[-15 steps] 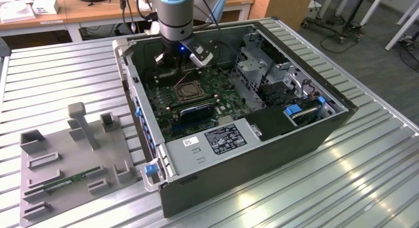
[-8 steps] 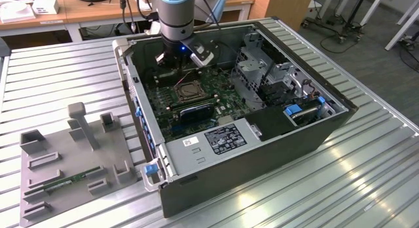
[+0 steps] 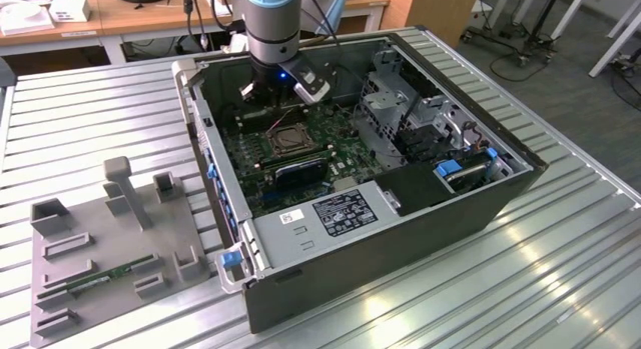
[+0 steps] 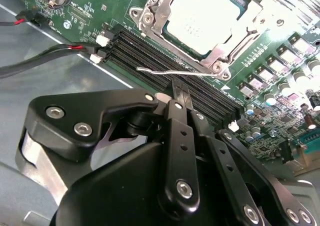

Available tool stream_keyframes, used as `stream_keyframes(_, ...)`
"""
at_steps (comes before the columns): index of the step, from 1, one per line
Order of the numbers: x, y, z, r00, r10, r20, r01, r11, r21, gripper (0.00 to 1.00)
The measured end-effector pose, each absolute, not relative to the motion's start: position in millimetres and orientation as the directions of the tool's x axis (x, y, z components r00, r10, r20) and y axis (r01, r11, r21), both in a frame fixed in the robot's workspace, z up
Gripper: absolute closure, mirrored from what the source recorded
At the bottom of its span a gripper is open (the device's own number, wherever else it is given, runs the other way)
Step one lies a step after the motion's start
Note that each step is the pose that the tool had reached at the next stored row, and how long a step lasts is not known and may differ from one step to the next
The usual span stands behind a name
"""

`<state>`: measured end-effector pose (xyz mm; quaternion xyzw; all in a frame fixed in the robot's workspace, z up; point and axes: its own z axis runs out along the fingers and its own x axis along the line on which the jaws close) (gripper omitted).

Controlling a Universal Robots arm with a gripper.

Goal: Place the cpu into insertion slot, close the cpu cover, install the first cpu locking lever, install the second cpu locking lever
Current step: 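Install the first cpu locking lever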

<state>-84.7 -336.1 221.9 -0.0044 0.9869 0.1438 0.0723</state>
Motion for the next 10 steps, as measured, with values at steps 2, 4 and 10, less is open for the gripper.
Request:
stream_keyframes(2,-84.7,-336.2,221.8,-0.990,0.012,-0.144,-0.029,0.959,0.283,0.89)
stream_keyframes(4,-83.0,-336.2,221.6,-0.989,0.012,-0.144,-0.030,0.959,0.283,0.89)
stream_keyframes(10,-80.1,-336.8,221.3,-0.989,0.012,-0.144,-0.030,0.959,0.283,0.89)
